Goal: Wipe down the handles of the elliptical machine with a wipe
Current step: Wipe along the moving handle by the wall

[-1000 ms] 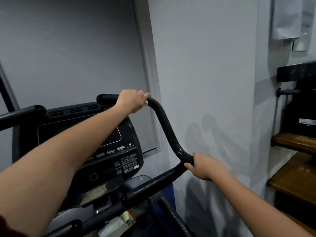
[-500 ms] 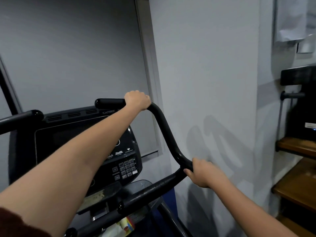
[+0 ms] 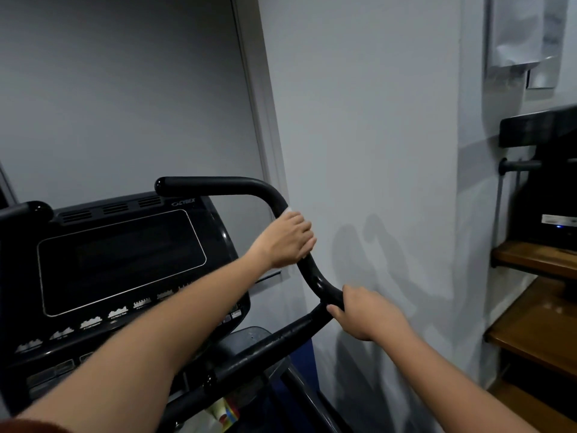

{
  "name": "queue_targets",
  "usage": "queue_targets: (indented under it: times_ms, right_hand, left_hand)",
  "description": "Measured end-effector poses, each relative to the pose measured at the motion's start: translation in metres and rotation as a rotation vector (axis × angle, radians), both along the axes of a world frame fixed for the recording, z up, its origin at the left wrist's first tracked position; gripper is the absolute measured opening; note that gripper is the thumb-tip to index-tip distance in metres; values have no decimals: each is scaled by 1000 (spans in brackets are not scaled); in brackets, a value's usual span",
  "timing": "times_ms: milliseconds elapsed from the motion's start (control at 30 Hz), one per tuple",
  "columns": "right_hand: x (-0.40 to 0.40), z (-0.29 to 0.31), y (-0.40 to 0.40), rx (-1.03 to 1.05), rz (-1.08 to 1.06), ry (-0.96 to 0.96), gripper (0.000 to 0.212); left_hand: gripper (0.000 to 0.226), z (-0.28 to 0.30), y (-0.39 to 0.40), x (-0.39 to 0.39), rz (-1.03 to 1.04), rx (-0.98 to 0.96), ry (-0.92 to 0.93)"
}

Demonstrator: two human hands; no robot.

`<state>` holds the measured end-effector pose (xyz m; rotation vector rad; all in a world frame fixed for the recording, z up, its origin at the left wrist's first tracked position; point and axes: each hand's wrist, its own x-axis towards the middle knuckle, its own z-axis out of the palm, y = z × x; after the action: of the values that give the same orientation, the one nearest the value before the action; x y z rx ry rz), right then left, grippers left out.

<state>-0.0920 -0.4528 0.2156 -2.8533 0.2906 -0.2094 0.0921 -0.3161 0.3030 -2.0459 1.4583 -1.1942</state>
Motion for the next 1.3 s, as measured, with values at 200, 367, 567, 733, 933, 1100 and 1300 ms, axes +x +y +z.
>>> queue_targets:
  times_ms: [200, 367, 567, 733, 933, 1100, 1300]
  right_hand:
    - [0, -1, 3, -22, -7, -16, 39]
    - [-2, 0, 4, -31, -21, -18, 36]
    - [-2, 0, 3, -52, -13, -2, 38]
    - [-2, 1, 2, -57, -7, 8, 42]
    - [0, 2, 3, -30, -6, 18, 42]
    - [-2, 3, 4, -15, -18, 14, 34]
    - [-5, 5, 6, -46, -13, 2, 34]
  left_hand:
    - [68, -63, -7, -21, -10, -792, 623]
    - [72, -40, -44, -42, -122, -1416, 1279]
    - [64, 6, -38, -5, -153, -1593, 1325]
    - [65, 19, -36, 5, -227, -1655, 1307]
    - [56, -16, -31, -11, -153, -1470, 1424]
    - [64, -71, -35, -36, -34, -1353, 1485]
    - [74, -121, -45, -45, 122, -1261, 1611]
